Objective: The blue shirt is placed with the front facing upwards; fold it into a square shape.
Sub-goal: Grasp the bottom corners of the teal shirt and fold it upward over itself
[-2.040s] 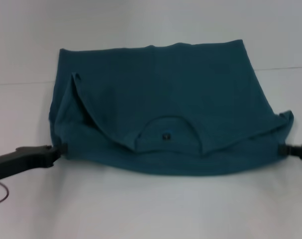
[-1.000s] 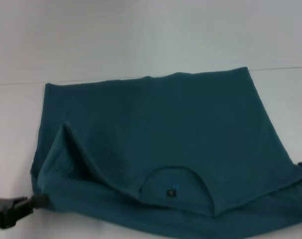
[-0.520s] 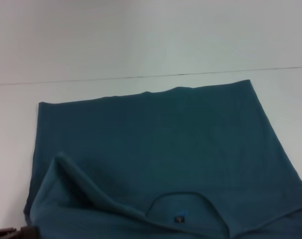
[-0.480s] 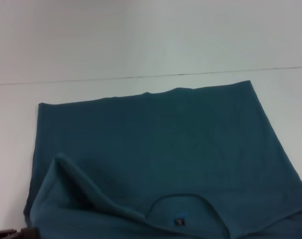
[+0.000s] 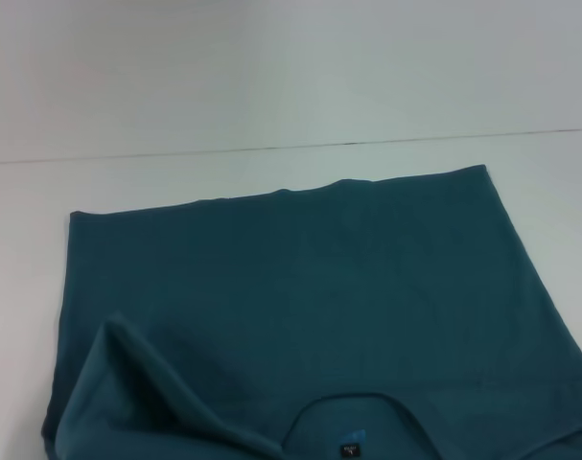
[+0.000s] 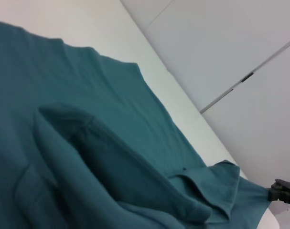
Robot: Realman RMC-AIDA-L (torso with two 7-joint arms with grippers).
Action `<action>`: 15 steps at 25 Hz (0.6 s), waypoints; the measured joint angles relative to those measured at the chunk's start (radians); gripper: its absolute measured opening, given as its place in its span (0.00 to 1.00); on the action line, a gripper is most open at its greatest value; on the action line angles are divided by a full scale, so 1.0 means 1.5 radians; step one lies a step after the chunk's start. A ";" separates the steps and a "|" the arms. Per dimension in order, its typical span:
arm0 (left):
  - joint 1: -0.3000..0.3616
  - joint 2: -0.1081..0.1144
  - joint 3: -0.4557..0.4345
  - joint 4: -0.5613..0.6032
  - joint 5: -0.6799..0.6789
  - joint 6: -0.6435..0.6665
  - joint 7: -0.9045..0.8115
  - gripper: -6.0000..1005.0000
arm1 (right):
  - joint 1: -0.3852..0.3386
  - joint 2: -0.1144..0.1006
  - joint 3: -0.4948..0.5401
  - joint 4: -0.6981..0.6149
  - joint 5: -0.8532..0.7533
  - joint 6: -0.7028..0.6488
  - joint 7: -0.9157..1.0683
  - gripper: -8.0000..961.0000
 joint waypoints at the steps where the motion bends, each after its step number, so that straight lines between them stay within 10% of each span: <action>1: 0.001 0.000 0.000 0.000 0.003 0.000 0.000 0.01 | 0.000 0.000 0.002 0.000 -0.005 0.001 -0.001 0.03; 15: -0.017 0.003 -0.004 -0.010 0.005 -0.012 0.001 0.01 | 0.026 0.006 0.018 0.001 -0.010 0.006 0.000 0.03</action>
